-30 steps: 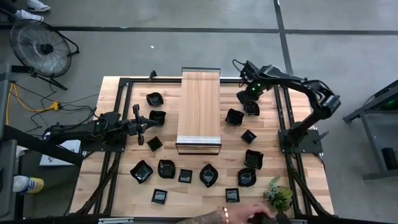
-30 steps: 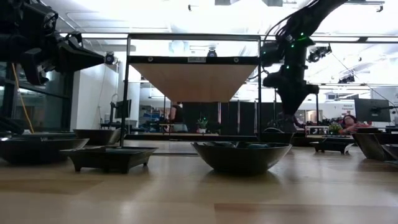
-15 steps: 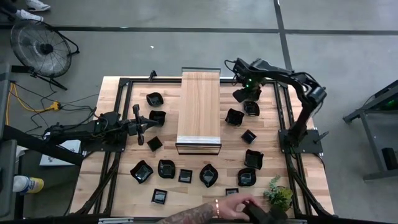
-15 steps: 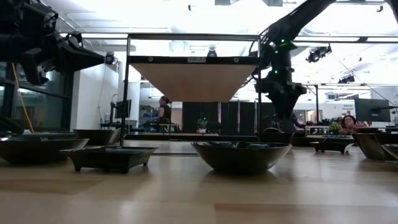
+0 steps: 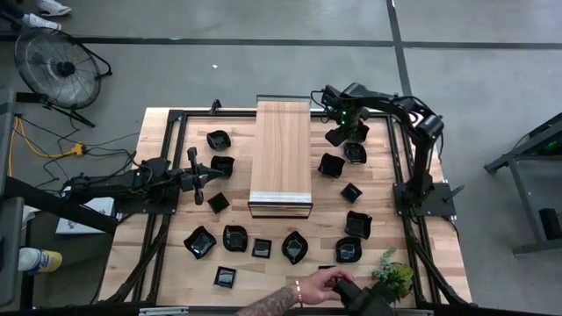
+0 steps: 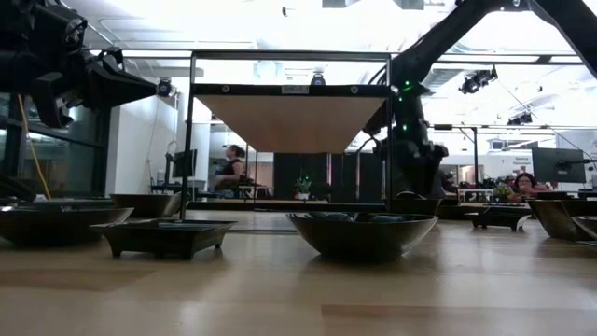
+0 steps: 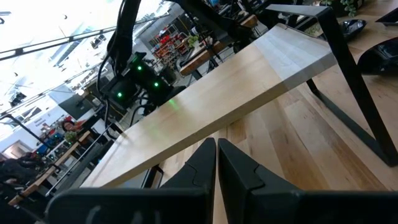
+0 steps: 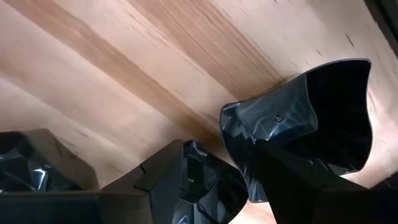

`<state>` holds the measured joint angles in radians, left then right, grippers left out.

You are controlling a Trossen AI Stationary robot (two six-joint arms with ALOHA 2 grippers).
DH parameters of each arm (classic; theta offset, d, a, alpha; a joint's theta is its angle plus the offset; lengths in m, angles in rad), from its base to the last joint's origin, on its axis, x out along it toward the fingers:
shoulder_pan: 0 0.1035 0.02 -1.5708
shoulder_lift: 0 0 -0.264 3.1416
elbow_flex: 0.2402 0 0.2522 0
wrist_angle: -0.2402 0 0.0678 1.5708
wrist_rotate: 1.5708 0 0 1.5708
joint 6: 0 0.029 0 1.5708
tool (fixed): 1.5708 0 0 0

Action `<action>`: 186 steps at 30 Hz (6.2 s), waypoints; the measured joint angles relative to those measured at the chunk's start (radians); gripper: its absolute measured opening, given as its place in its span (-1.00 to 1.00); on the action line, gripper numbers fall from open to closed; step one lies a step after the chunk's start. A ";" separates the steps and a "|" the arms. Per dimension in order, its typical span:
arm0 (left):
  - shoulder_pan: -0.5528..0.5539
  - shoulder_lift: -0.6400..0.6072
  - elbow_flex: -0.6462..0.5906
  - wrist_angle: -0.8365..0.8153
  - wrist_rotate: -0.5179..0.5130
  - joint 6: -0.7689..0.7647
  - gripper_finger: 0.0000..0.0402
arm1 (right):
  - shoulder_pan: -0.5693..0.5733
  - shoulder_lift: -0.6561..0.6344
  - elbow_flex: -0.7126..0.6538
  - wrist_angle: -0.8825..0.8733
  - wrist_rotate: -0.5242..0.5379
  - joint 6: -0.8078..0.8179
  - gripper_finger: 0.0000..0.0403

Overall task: Pick & Place Mini shaped plates
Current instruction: Put the distorted square plate on the shelf

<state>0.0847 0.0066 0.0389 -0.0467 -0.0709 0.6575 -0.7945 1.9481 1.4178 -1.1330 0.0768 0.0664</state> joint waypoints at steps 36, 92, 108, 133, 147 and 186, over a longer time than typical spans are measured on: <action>0.000 0.000 0.000 0.000 0.005 0.000 -0.94 | -0.020 0.046 -0.026 0.042 0.025 -0.075 -0.33; 0.000 0.000 0.000 0.000 0.007 0.000 -0.94 | -0.019 0.005 0.040 -0.072 0.020 -0.126 -1.00; 0.000 0.000 0.000 0.000 0.007 0.000 -0.94 | 0.023 0.006 0.345 -0.274 0.087 -0.299 -1.00; 0.000 0.000 0.000 0.000 0.007 0.000 -0.94 | 0.303 0.006 0.617 -0.350 0.115 -0.452 -1.00; 0.000 0.000 0.000 0.000 0.007 0.000 -0.94 | 0.446 0.006 0.616 -0.176 0.156 -0.802 -1.00; 0.000 0.000 0.000 0.000 0.013 0.000 -0.94 | 0.420 0.100 0.612 0.031 0.163 -1.350 -1.00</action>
<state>0.0847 0.0065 0.0391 -0.0463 -0.0578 0.6575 -0.3740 2.0480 2.0300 -1.1019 0.2396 -1.2835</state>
